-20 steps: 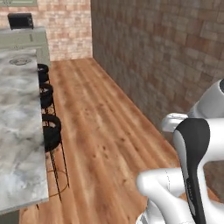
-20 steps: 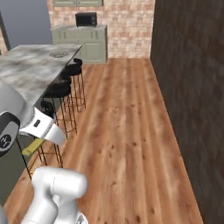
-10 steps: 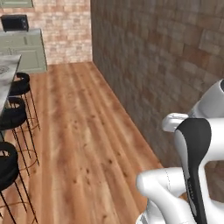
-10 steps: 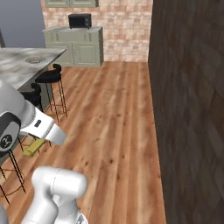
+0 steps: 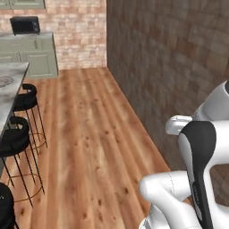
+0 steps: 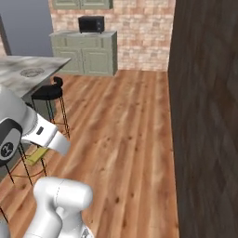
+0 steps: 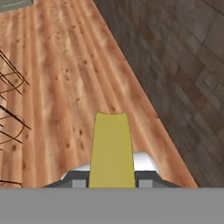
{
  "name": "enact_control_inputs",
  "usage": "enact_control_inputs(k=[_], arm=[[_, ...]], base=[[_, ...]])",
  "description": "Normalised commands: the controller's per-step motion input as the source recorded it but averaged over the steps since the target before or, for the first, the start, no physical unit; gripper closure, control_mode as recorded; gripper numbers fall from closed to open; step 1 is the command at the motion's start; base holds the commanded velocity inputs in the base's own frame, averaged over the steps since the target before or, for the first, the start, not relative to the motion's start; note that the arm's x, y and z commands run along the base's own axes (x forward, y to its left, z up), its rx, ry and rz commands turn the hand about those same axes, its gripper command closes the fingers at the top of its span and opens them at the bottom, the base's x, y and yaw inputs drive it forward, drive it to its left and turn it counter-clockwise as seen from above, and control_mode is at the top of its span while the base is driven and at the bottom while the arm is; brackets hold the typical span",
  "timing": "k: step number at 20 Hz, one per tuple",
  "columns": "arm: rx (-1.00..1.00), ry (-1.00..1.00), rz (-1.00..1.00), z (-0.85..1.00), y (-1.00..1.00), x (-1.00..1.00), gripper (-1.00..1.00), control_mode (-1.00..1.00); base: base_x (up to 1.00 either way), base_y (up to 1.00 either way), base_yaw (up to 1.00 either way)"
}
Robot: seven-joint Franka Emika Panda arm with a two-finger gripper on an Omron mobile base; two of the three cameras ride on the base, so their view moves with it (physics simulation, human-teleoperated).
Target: Retrieve the butter from the fridge and place it on a plate on the dining table. Then retrieve the butter knife by the fridge and place it near the plate.
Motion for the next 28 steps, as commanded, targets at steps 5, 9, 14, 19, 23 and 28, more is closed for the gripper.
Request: enact_control_inputs(k=[5,9,14,19,23,28], arm=[[0.0,0.0,0.0,0.0,0.0,0.0,1.0,1.0],[0.0,0.0,0.0,0.0,0.0,0.0,1.0,1.0],[0.0,0.0,0.0,0.0,0.0,0.0,1.0,1.0],[0.0,0.0,0.0,0.0,0.0,0.0,1.0,1.0],[0.0,0.0,0.0,0.0,0.0,0.0,1.0,1.0],[0.0,0.0,0.0,0.0,0.0,0.0,1.0,1.0]], base=[[1.0,0.0,0.03],[1.0,0.01,0.03],[1.0,0.0,0.05],[1.0,-0.01,0.05],[1.0,-0.04,0.05],[1.0,0.0,0.05]])
